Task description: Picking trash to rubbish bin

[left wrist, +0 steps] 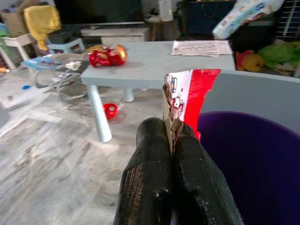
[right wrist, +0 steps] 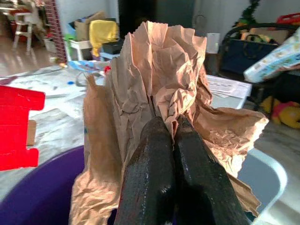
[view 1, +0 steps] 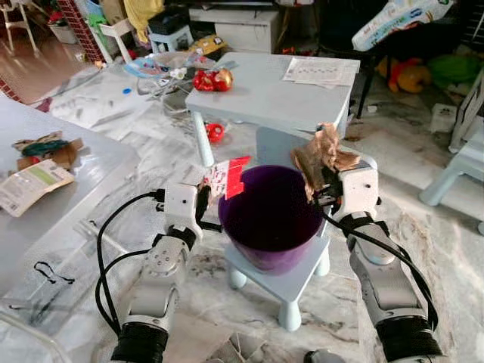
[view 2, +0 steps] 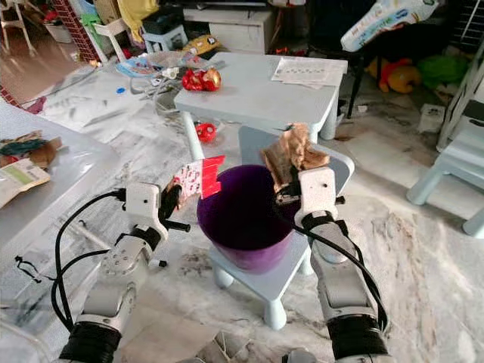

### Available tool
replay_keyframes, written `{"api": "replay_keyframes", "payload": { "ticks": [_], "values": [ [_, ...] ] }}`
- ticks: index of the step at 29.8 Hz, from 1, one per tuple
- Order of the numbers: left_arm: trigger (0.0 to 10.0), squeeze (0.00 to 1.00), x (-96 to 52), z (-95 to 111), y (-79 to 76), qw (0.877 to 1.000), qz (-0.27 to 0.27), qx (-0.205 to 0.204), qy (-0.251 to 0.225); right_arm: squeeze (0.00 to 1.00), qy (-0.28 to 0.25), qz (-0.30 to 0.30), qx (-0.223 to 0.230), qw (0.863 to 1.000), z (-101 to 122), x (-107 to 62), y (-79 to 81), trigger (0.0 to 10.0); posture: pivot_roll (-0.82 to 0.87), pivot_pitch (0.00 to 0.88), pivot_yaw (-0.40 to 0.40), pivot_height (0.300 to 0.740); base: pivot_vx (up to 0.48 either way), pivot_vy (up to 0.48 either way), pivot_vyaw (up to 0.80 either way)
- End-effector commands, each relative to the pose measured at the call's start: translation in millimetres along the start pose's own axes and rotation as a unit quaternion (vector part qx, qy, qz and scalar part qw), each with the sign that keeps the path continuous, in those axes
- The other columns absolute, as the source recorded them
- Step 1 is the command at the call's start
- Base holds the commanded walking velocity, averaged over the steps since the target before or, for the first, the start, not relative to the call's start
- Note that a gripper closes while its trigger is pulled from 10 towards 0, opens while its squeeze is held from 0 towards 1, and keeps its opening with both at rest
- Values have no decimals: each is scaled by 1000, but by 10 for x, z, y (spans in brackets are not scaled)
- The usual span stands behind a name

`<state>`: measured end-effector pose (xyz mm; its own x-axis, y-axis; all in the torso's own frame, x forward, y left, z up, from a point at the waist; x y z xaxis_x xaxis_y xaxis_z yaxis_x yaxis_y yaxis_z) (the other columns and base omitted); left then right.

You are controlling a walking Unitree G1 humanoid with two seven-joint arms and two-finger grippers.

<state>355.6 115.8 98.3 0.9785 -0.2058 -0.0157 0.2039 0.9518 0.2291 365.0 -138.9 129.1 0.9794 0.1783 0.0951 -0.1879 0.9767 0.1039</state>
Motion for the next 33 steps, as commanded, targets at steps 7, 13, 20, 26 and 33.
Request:
{"api": "replay_keyframes", "payload": {
  "ticks": [7, 13, 20, 26, 33],
  "values": [
    [10000, 0, -67, -151, 131, 999, 27, 16, 22, 0, 33, 44, 27, 998, -147, 86, 171, 10000, -23, 115, 136, 740, 0, 0, 0],
    [10000, 0, -205, -189, 193, 999, 24, 22, 30, 0, 80, 64, 67, 992, -342, 193, 192, 10000, 9, 120, 145, 740, 0, 0, 0],
    [10000, 0, -522, -315, 189, 998, -21, 15, 55, 0, 185, 21, 90, 978, -791, 183, 63, 10000, 52, 123, 146, 740, 0, 0, 0],
    [10000, 0, -630, -384, 219, 997, -20, 21, 68, 0, 219, 0, 119, 968, -943, 141, 23, 10000, 79, 122, 146, 740, 0, 0, 0],
    [10000, 0, -660, -346, 187, 997, -32, 20, 74, 1000, 250, -12, 143, 958, -1057, 120, 33, 10000, 87, 115, 149, 740, 0, 0, 0]
  ]
}}
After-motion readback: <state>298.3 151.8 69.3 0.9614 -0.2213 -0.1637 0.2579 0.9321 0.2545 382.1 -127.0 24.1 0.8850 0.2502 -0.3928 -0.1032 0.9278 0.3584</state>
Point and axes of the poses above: a point about 5 cm out from each wrist's last joint towards the gripper, its own x axis pointing out of the wrist towards the gripper, its own z axis along the axis of the wrist's last joint, y = z × x, the point moved 5 cm from there along x, pointing out of the wrist towards the gripper, and after that the axes turned 13 degrees about x, right-handed, at the moved point
